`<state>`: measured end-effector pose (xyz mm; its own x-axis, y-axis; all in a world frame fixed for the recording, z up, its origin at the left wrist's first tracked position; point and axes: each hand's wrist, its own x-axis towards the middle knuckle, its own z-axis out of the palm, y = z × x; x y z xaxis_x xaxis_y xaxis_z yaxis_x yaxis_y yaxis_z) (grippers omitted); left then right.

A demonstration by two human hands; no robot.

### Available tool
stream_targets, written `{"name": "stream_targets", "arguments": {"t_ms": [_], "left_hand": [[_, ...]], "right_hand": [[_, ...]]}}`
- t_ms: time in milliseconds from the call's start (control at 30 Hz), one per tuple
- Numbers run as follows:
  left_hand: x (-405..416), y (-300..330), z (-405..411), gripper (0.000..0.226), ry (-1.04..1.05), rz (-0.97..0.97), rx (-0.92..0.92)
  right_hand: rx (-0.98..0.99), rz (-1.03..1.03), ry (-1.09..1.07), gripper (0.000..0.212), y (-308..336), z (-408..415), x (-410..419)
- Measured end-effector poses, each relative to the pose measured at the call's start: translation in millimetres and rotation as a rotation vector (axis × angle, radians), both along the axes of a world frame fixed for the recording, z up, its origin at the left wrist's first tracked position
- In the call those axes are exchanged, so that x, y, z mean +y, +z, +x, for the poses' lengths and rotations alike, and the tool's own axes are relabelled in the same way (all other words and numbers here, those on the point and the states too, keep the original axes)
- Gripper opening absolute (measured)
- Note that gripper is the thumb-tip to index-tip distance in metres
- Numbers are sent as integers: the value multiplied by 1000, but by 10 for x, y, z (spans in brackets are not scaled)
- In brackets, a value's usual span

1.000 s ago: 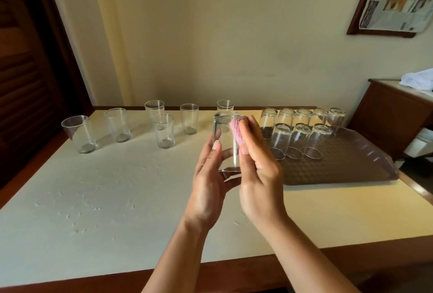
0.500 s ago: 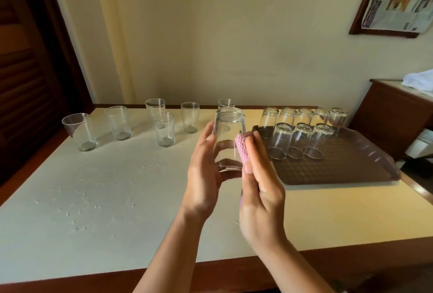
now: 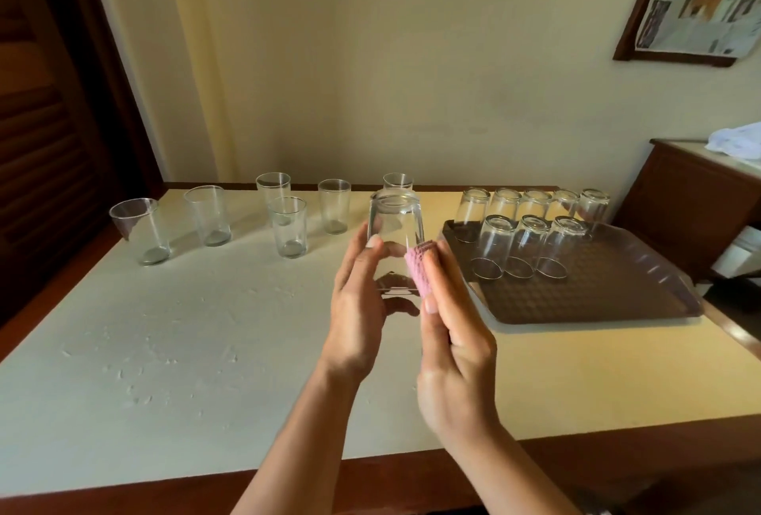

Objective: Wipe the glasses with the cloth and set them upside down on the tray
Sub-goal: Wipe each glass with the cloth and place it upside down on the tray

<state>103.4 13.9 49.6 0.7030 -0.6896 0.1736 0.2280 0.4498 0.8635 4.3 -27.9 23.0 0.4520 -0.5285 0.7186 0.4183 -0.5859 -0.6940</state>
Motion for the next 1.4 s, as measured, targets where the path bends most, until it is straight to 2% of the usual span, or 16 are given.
{"name": "stream_targets", "arguments": {"t_ms": [133, 267, 333, 433, 533, 667, 733, 800, 867, 933, 1033, 1133, 1167, 1300, 1400], "left_hand": [[58, -91, -81, 78, -127, 11, -66], [24, -41, -100, 66, -9, -33, -114], [17, -4, -48, 62, -7, -47, -80], [54, -44, -50, 62, -39, -30, -104], [74, -65, -165, 71, 25, -40, -174], [53, 42, -171, 50, 69, -80, -177], [46, 98, -101, 48, 40, -78, -120], [72, 132, -75, 52, -48, -55, -96], [107, 113, -112, 46, -174, -55, -153], [130, 78, -183, 44, -250, -81, -150], [100, 120, -239, 56, -151, -133, -73], [72, 203, -183, 30, -93, -136, -91], [82, 222, -161, 30, -103, -118, -66], [156, 147, -175, 57, -253, -44, -65], [136, 113, -246, 64, -191, -85, -66]], "right_hand": [[36, 63, -49, 42, 317, 93, -279], [29, 61, 34, 43, 275, 76, -161], [29, 9, -13, 41, 127, 19, 1], [7, -21, -31, 43, 89, -16, -51], [-6, 25, -25, 44, 279, 48, -255], [-17, 34, 14, 43, 282, 55, -195], [-15, 14, 21, 43, 128, -8, -31], [-20, -9, -10, 44, 25, -78, 84], [-46, 25, 4, 44, 110, -81, 6], [-37, 8, -87, 44, 304, -37, -153], [1, -97, -121, 43, 435, 6, -215], [18, -140, -86, 45, 270, -56, -27], [15, -139, -93, 46, 202, -85, 9], [-22, -85, -93, 42, 272, -75, -161], [6, -86, -107, 41, 471, -5, -277]]}}
